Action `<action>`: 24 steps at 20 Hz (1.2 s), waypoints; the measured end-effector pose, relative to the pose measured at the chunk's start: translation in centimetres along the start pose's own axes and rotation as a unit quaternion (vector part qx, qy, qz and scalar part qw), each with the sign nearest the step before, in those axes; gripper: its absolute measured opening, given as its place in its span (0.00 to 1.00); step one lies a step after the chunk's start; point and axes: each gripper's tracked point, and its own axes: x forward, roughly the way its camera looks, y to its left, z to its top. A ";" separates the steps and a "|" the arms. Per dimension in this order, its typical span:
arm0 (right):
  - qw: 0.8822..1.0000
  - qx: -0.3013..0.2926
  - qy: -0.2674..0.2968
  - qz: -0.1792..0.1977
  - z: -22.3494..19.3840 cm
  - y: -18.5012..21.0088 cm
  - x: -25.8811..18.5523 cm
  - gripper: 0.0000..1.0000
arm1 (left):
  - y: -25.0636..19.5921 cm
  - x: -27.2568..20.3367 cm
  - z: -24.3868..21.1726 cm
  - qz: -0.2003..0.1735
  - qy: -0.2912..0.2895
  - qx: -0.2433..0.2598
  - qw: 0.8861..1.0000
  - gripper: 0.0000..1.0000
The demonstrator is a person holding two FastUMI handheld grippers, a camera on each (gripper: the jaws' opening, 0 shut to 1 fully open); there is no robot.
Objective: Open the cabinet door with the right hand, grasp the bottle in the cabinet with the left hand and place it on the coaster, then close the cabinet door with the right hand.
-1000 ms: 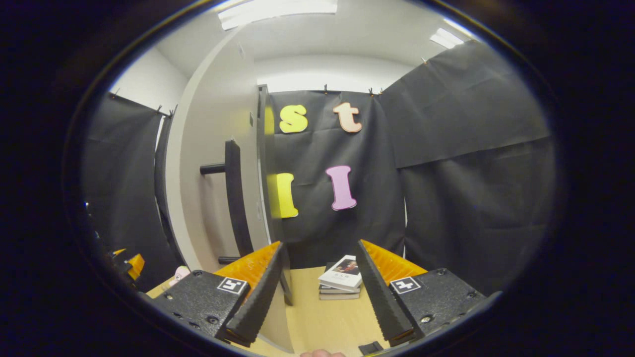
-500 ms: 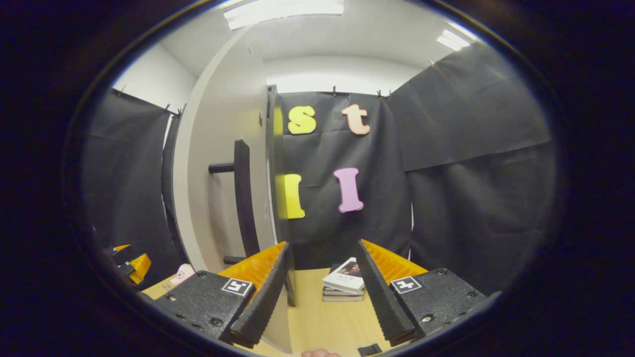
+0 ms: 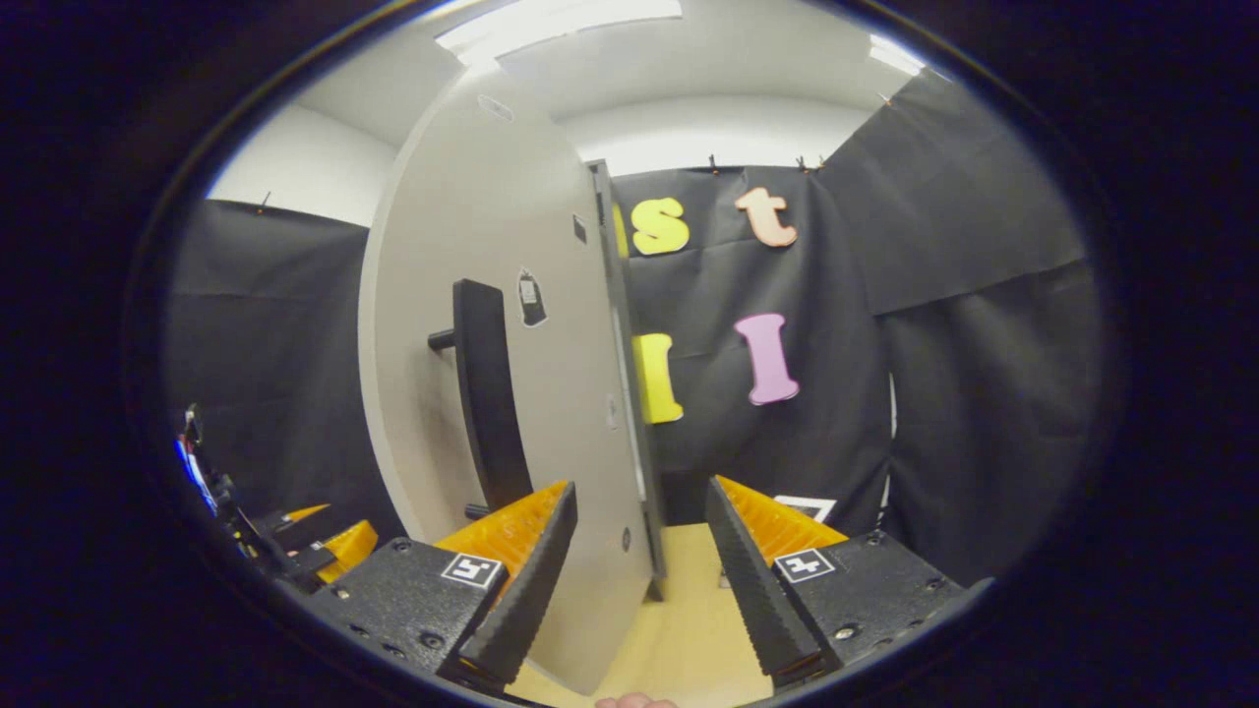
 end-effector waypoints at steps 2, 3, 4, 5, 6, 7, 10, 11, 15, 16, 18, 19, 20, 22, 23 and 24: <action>1.000 -0.003 0.005 0.029 -0.3 2.4 1.0 0.87 | 1.0 -0.4 -0.1 0.008 -0.001 0.000 1.000 0.96; 0.999 -0.009 0.006 0.039 -0.4 3.5 1.5 0.86 | 1.5 -0.5 -0.2 0.012 0.000 -0.001 1.000 0.96; 0.998 -0.019 0.006 0.053 -0.5 4.6 2.1 0.86 | 1.9 -0.6 -0.3 0.013 0.000 -0.004 1.000 1.00; 0.997 -0.027 0.005 0.070 -0.5 5.9 2.8 0.87 | 2.2 -0.4 -0.5 0.016 0.000 -0.007 1.000 1.00; 0.996 -0.031 0.005 0.087 -0.7 7.2 3.6 0.87 | 2.7 -0.6 -0.6 0.019 0.000 -0.009 1.000 0.96; 0.995 -0.031 0.008 0.097 -1.1 8.1 4.2 0.86 | 3.2 -0.7 -0.7 0.022 0.000 -0.010 1.000 0.96; 0.991 -0.034 0.016 0.127 -1.6 11.2 7.3 0.87 | 4.6 -0.9 -0.8 0.034 0.000 -0.009 0.999 0.96; 0.991 -0.034 0.013 0.132 -1.7 12.4 8.6 0.87 | 5.0 -0.8 -0.9 0.035 0.001 -0.010 0.999 1.00; 0.987 -0.032 0.022 0.156 -3.0 16.8 13.8 0.84 | 6.7 -0.5 -1.4 0.047 0.005 -0.013 0.999 0.96; 0.987 -0.040 0.023 0.157 -3.2 18.0 15.4 0.88 | 7.2 -0.6 -1.7 0.052 0.007 -0.013 0.999 0.96; 0.988 -0.055 0.007 0.147 -2.6 19.4 18.0 0.88 | 8.2 -0.4 -2.1 0.060 0.008 -0.016 0.998 0.96; 0.989 -0.060 0.000 0.138 -2.6 19.8 19.2 0.88 | 8.6 -0.3 -2.5 0.064 0.011 -0.018 0.998 0.96; 0.989 -0.062 -0.004 0.132 -2.5 20.1 20.5 0.88 | 8.9 -0.3 -2.8 0.067 0.013 -0.021 0.997 0.96; 0.990 -0.057 -0.002 0.126 -2.6 20.6 21.7 0.88 | 9.4 -0.1 -3.2 0.071 0.016 -0.024 0.997 0.96; 0.991 -0.054 -0.001 0.122 -2.5 20.4 21.8 0.88 | 9.7 -0.1 -3.5 0.075 0.017 -0.024 0.997 0.96; 0.992 -0.054 -0.007 0.113 -2.2 19.9 21.8 0.88 | 9.9 -0.1 -3.6 0.079 0.019 -0.025 0.996 0.96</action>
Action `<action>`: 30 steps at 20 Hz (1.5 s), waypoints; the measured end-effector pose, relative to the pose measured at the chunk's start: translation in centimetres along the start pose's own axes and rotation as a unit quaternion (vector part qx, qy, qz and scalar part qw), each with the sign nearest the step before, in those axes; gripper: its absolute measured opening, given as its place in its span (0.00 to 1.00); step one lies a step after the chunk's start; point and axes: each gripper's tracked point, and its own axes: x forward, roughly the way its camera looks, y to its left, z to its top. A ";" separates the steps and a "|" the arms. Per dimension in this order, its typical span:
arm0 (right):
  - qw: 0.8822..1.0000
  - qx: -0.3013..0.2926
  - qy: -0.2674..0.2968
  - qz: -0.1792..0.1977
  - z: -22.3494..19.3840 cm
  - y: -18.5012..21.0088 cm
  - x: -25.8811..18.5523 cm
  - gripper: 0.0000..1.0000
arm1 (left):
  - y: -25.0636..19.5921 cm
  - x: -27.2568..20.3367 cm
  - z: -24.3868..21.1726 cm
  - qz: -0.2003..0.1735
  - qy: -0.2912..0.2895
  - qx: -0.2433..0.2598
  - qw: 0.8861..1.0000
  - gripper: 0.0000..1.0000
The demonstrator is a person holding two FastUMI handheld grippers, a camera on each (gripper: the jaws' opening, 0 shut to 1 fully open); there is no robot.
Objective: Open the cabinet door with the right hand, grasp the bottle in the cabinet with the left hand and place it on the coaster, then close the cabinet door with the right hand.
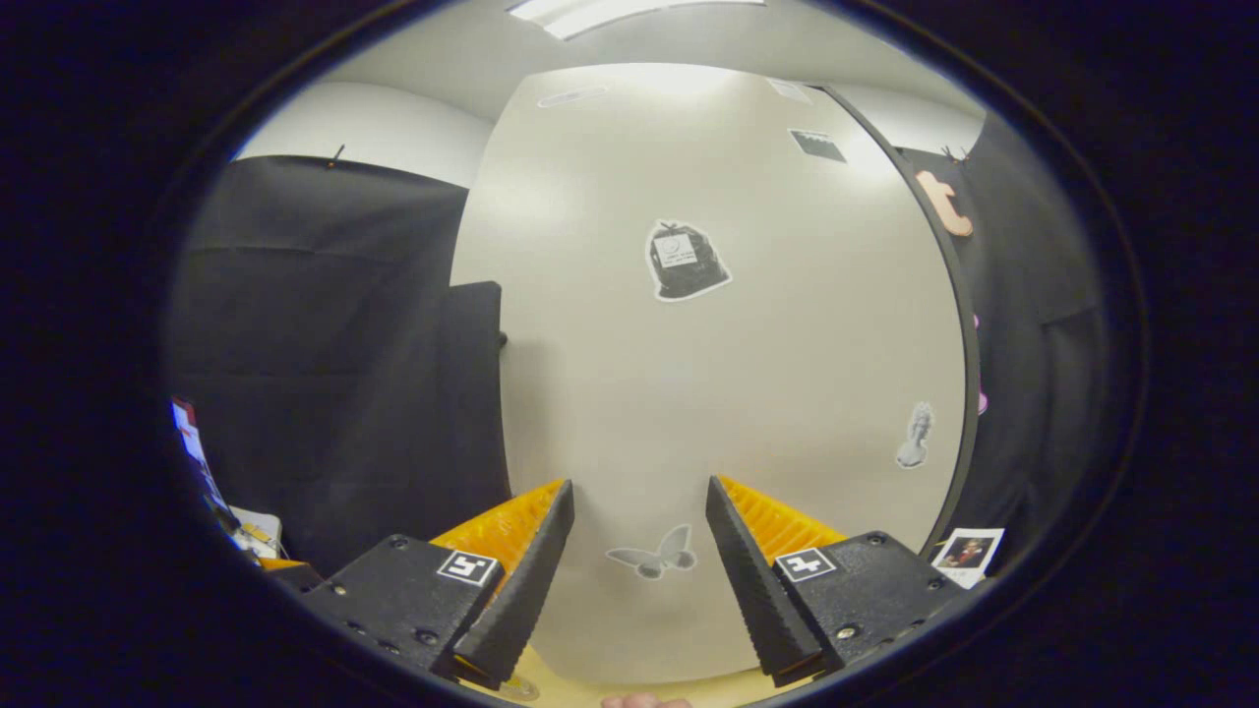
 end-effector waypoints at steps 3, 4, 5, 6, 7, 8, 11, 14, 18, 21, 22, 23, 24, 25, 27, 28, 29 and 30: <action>1.000 -0.001 -0.007 -0.027 0.1 -1.8 -2.1 0.88 | 0.2 0.2 0.8 -0.002 -0.005 -0.006 1.000 0.96; 0.999 0.004 -0.009 -0.031 0.0 -2.3 -3.1 0.88 | 0.1 0.4 1.0 -0.004 -0.008 -0.007 1.000 0.97; 0.999 0.013 -0.009 -0.036 -0.3 -2.7 -4.3 0.88 | -0.2 0.1 1.2 -0.005 -0.010 -0.007 1.000 0.97; 0.999 0.020 -0.007 -0.039 -0.6 -3.2 -5.7 0.88 | -0.4 -0.3 1.4 -0.003 -0.009 -0.007 1.000 0.97; 0.999 0.025 -0.006 -0.044 -1.0 -3.8 -7.3 0.88 | -0.5 -0.7 1.5 0.002 -0.009 -0.009 1.000 0.97; 0.998 0.029 -0.005 -0.054 -1.5 -4.5 -9.2 0.88 | -0.9 -0.9 1.6 0.003 -0.009 -0.015 1.000 0.97; 0.996 0.030 -0.014 -0.083 -2.7 -6.8 -14.9 0.88 | -2.8 -1.5 1.7 -0.005 -0.015 -0.020 1.000 0.95; 0.992 0.014 -0.010 -0.122 -4.3 -9.2 -20.3 0.88 | -5.0 -1.8 2.0 -0.023 -0.016 -0.022 0.999 0.95; 0.985 0.006 -0.009 -0.173 -4.9 -12.2 -26.0 0.88 | -7.1 -2.5 2.7 -0.038 -0.027 -0.021 0.999 0.95; 0.979 -0.010 -0.016 -0.201 -4.9 -13.6 -28.7 0.88 | -8.7 -2.9 2.6 -0.051 -0.023 -0.016 0.998 0.95; 0.978 -0.014 -0.015 -0.209 -5.0 -13.8 -29.4 0.88 | -9.0 -3.1 2.6 -0.052 -0.021 -0.015 0.998 0.95; 0.976 -0.017 -0.012 -0.215 -5.3 -14.1 -30.0 0.88 | -9.4 -3.4 2.6 -0.055 -0.019 -0.015 0.998 0.95; 0.976 -0.019 -0.006 -0.218 -5.7 -14.2 -30.4 0.88 | -9.8 -3.5 2.7 -0.058 -0.018 -0.014 0.998 0.95; 0.976 -0.020 -0.003 -0.217 -6.0 -14.1 -30.8 0.88 | -10.1 -3.6 2.7 -0.059 -0.018 -0.012 0.998 0.95; 0.977 -0.018 -0.001 -0.214 -6.3 -13.9 -31.2 0.88 | -10.6 -3.7 2.6 -0.063 -0.014 -0.009 0.998 0.95; 0.977 -0.019 0.000 -0.213 -6.4 -13.8 -31.4 0.88 | -10.7 -3.8 2.6 -0.063 -0.013 -0.008 0.998 0.95; 0.977 -0.021 0.000 -0.213 -6.5 -13.6 -31.5 0.88 | -10.8 -3.9 2.7 -0.062 -0.012 -0.008 0.998 0.95; 0.977 -0.020 -0.002 -0.213 -6.4 -13.8 -31.5 0.88 | -10.9 -4.1 2.8 -0.062 -0.013 -0.009 0.998 0.95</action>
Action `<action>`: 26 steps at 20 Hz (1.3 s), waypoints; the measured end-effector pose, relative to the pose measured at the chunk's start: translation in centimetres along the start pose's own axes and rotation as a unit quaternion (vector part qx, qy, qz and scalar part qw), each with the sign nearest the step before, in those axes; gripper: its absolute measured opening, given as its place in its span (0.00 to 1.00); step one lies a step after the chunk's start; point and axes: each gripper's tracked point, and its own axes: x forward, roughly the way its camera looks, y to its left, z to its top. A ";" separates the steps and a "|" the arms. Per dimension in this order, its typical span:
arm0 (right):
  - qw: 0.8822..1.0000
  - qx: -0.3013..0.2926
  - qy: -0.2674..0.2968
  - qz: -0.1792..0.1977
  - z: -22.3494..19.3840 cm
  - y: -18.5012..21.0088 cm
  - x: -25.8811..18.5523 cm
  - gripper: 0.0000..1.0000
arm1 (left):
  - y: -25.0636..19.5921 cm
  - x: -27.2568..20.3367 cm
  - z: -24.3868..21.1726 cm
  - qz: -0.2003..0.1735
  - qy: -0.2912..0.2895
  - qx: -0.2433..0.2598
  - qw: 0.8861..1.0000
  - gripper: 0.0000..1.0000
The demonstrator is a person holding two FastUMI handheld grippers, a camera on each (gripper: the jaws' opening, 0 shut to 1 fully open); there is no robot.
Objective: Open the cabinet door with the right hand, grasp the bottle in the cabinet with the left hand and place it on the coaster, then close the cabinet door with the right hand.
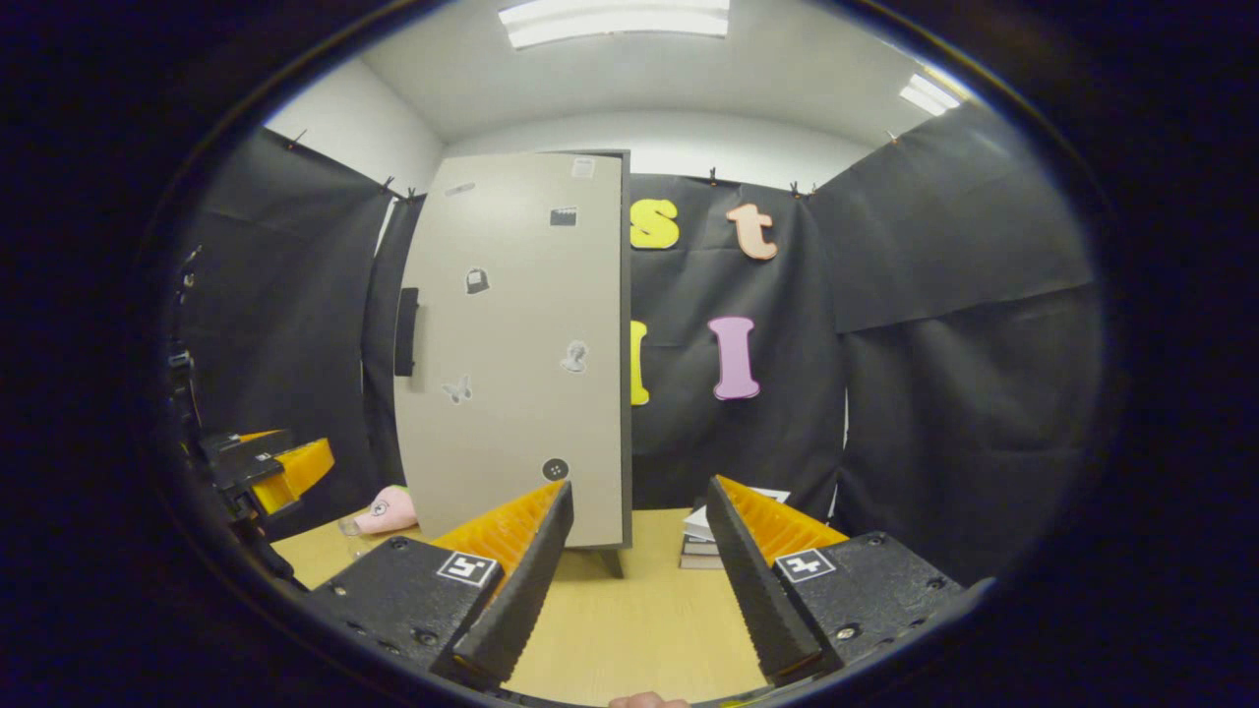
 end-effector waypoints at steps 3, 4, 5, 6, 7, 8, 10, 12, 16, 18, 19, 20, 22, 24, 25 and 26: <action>1.000 0.020 -0.001 0.009 0.1 0.7 0.2 0.88 | -0.4 -0.1 0.6 -0.002 -0.006 0.004 1.000 0.95; 1.000 0.024 -0.003 0.010 0.2 0.8 0.0 0.88 | -0.5 -0.2 0.7 -0.002 -0.008 0.006 1.000 0.95; 1.000 0.025 -0.005 0.009 0.5 0.6 0.1 0.88 | -0.6 -0.2 0.8 -0.004 -0.008 0.008 1.000 0.95; 1.000 0.024 -0.006 0.007 0.6 0.4 0.1 0.88 | -0.8 -0.4 0.7 -0.005 -0.007 0.009 1.000 0.95; 1.000 0.023 -0.007 0.006 0.7 0.3 0.2 0.88 | -0.8 -0.5 0.7 -0.006 -0.007 0.009 1.000 0.95; 1.000 0.022 -0.009 0.005 0.8 0.1 0.2 0.88 | -0.9 -0.5 0.6 -0.006 -0.006 0.009 1.000 0.95; 1.000 0.024 -0.013 0.003 0.9 0.3 0.3 0.88 | -1.1 -0.7 0.3 -0.007 -0.002 0.010 1.000 0.95; 0.999 0.029 -0.017 0.002 1.0 0.2 0.3 0.88 | -1.2 -0.8 0.2 -0.008 0.001 0.010 1.000 0.95; 0.999 0.034 -0.018 -0.003 1.0 0.2 0.4 0.88 | -1.2 -1.1 0.2 -0.009 0.002 0.011 1.000 0.95; 0.999 0.035 -0.017 -0.006 1.0 0.2 0.5 0.88 | -1.3 -1.1 0.2 -0.011 0.001 0.013 1.000 0.95; 0.999 0.037 -0.016 -0.005 1.0 0.2 0.5 0.88 | -1.2 -1.0 0.1 -0.012 0.000 0.014 1.000 0.95; 0.999 0.038 -0.015 -0.005 0.9 0.2 0.5 0.88 | -1.3 -0.8 0.0 -0.012 0.000 0.014 1.000 0.95; 0.999 0.039 -0.013 -0.004 0.9 0.3 0.5 0.88 | -1.4 -0.9 -0.2 -0.013 -0.001 0.013 1.000 0.95; 0.999 0.039 -0.012 -0.002 0.8 0.3 0.5 0.88 | -1.3 -0.7 -0.2 -0.013 -0.001 0.013 1.000 0.95; 0.999 0.039 -0.012 -0.002 0.8 0.3 0.5 0.88 | -1.2 -0.7 -0.2 -0.013 0.000 0.014 1.000 0.95; 0.999 0.039 -0.012 -0.001 0.8 0.3 0.6 0.88 | -1.3 -0.6 -0.3 -0.013 0.000 0.014 1.000 0.95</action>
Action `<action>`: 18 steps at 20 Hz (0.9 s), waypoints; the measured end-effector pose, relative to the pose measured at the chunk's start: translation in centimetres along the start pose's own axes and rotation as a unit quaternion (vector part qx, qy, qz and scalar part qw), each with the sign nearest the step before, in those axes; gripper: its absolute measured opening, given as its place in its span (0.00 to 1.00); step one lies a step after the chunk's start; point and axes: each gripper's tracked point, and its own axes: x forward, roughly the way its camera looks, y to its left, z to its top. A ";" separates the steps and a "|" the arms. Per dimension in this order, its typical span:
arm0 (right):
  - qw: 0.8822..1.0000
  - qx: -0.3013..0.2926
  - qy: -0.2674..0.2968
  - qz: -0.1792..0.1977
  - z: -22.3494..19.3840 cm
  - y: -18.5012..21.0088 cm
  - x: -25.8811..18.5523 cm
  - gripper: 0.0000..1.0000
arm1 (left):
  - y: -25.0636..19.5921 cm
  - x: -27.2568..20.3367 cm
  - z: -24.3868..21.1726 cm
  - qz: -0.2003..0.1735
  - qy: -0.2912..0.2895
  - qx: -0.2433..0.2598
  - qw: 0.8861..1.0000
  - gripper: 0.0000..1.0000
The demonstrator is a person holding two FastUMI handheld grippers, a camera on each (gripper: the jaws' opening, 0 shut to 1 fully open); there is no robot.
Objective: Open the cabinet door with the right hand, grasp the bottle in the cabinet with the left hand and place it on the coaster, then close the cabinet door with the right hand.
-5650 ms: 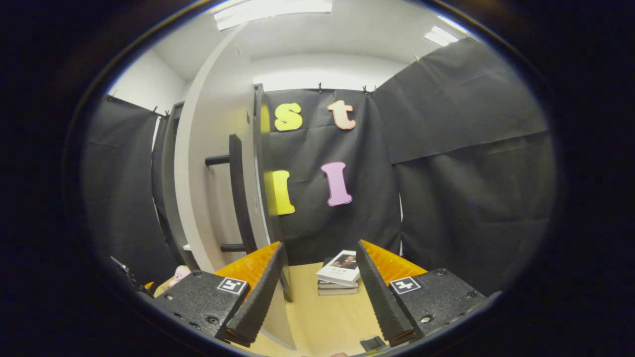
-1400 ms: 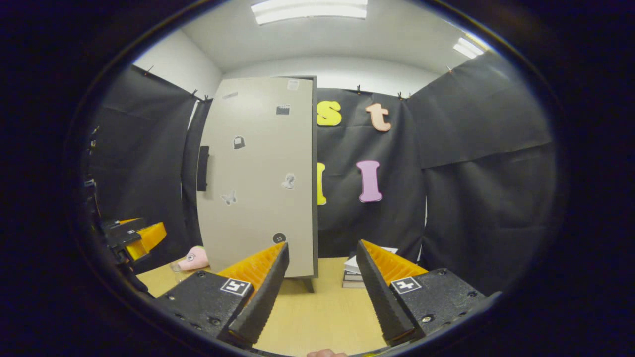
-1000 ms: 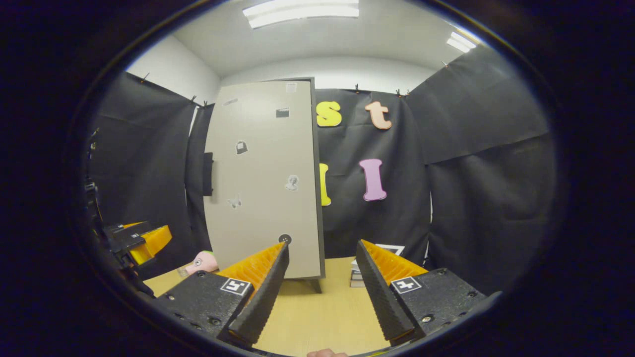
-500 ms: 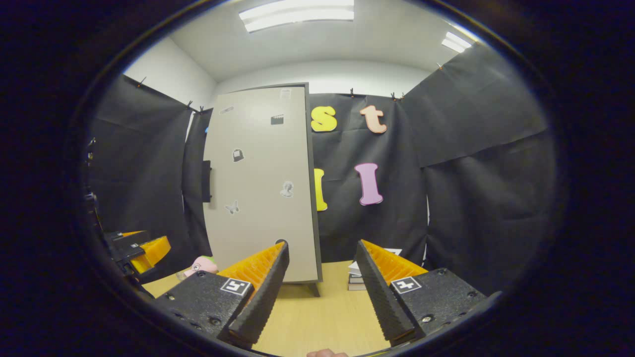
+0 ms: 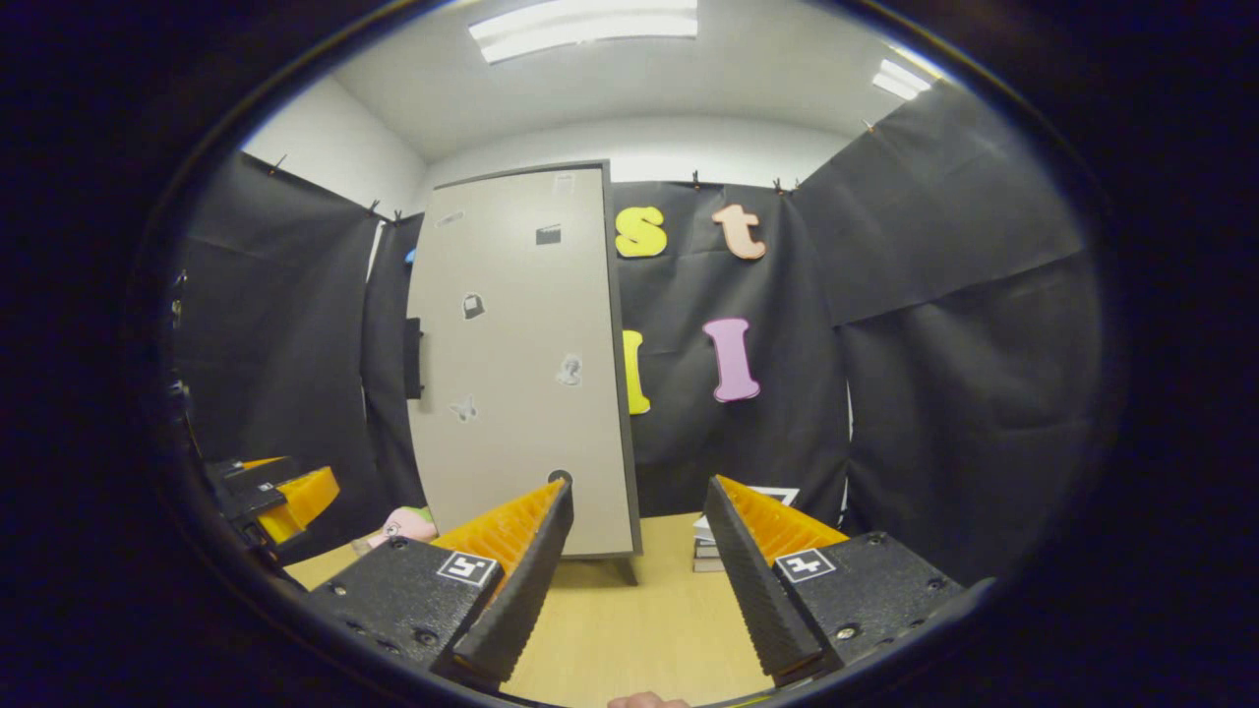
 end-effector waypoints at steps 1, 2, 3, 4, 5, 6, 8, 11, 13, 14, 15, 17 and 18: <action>1.000 0.000 0.000 0.000 0.0 0.0 0.0 0.88 | 0.0 0.0 0.0 0.000 0.000 0.000 1.000 0.95; 1.000 -0.001 0.000 0.001 0.0 0.0 0.0 0.88 | 0.0 0.1 -0.1 -0.001 0.000 0.000 1.000 0.95; 1.000 -0.001 -0.001 0.002 0.0 0.0 0.0 0.88 | 0.0 0.1 0.0 -0.001 -0.001 0.000 1.000 0.95; 1.000 -0.002 -0.001 0.002 -0.1 0.0 0.0 0.88 | 0.0 0.3 0.0 -0.002 -0.002 0.001 1.000 0.95; 1.000 -0.003 -0.002 0.003 -0.1 0.0 0.0 0.88 | 0.1 0.4 0.0 -0.002 -0.003 0.000 1.000 0.95; 1.000 -0.004 -0.002 0.002 -0.2 -0.1 0.1 0.88 | 0.2 0.4 -0.1 -0.002 -0.002 -0.001 1.000 0.95; 1.000 -0.004 0.006 0.002 -0.4 0.0 0.0 0.88 | 0.2 0.5 -0.4 -0.002 0.001 -0.002 1.000 0.95; 1.000 -0.003 0.006 0.002 -0.3 -0.1 0.1 0.88 | 0.4 0.8 -0.4 -0.002 0.000 -0.003 1.000 0.95; 1.000 -0.003 0.011 0.005 -0.5 0.0 0.1 0.88 | 0.4 0.9 -0.7 -0.002 0.005 -0.005 1.000 0.95; 1.000 -0.002 0.011 0.006 -0.5 0.0 0.1 0.88 | 0.4 1.0 -0.6 -0.003 0.004 -0.006 1.000 0.95; 1.000 -0.001 0.010 0.007 -0.4 0.1 0.1 0.88 | 0.4 1.0 -0.4 -0.003 0.001 -0.006 1.000 0.95; 1.000 -0.003 0.008 0.007 -0.4 0.0 0.2 0.88 | 0.4 1.2 -0.3 -0.004 -0.002 -0.005 1.000 0.95; 1.000 -0.005 0.008 0.008 -0.5 0.0 0.2 0.88 | 0.3 1.2 -0.3 -0.005 -0.002 -0.005 1.000 0.95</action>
